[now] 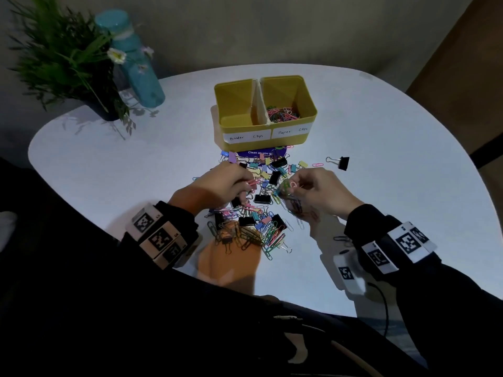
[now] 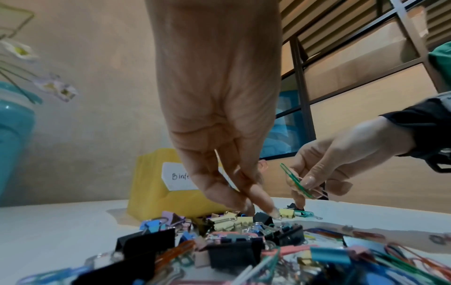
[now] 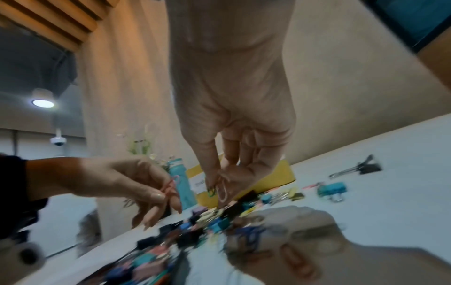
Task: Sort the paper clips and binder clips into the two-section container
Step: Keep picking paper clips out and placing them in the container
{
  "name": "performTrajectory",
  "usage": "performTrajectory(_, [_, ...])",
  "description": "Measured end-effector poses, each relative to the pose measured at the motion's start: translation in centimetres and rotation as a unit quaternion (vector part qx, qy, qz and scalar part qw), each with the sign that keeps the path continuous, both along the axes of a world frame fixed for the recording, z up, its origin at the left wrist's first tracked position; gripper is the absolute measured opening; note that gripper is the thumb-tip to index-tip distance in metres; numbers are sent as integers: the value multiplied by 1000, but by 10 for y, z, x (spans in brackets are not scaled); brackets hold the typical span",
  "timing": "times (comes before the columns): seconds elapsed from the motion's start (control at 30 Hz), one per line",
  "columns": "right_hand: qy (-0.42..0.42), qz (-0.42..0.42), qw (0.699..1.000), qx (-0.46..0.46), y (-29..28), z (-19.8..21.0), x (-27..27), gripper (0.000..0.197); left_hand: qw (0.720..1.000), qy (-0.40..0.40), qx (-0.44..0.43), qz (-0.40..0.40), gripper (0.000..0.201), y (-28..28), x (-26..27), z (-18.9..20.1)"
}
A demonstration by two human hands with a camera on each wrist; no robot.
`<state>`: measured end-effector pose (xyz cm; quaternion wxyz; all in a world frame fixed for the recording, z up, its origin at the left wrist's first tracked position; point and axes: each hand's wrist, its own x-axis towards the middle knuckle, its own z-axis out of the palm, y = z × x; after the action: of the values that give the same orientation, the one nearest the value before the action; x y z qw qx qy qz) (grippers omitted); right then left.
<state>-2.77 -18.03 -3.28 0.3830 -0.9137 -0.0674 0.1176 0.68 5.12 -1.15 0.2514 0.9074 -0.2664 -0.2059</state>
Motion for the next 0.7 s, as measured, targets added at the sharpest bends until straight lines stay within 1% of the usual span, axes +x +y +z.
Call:
performTrajectory(0.1, [15,52,998,-36,14,-1,-5,7,996,-11,86,-34,23,10,-3,-6])
performTrajectory(0.2, [33,110,990,-83,18,1,-9,7,991,-8,122,-55,23,15,-8,-13])
performTrajectory(0.27, [54,168,978,-107,19,3,-14,7,987,-37,148,-53,19,12,-12,-15])
performTrajectory(0.3, [51,192,971,-134,20,3,-18,6,984,-53,159,-52,18,8,-15,-16])
performTrajectory(0.37, [12,210,959,-193,23,2,-25,4,979,-86,178,-59,19,2,-18,-17])
performTrajectory(0.47, [-66,208,942,-257,28,0,-30,14,968,-135,199,-75,26,-3,-16,-20])
performTrajectory(0.53, [-72,217,938,-261,27,0,-31,13,969,-129,195,-76,36,-4,-13,-22])
performTrajectory(0.6, [-54,232,941,-240,24,0,-30,10,977,-103,167,-84,47,-5,-12,-24])
performTrajectory(0.63, [-44,236,945,-221,23,1,-30,18,979,-99,155,-89,49,-5,-12,-26])
performTrajectory(0.7, [-35,243,950,-194,21,-1,-33,40,981,-102,135,-91,44,-5,-10,-29])
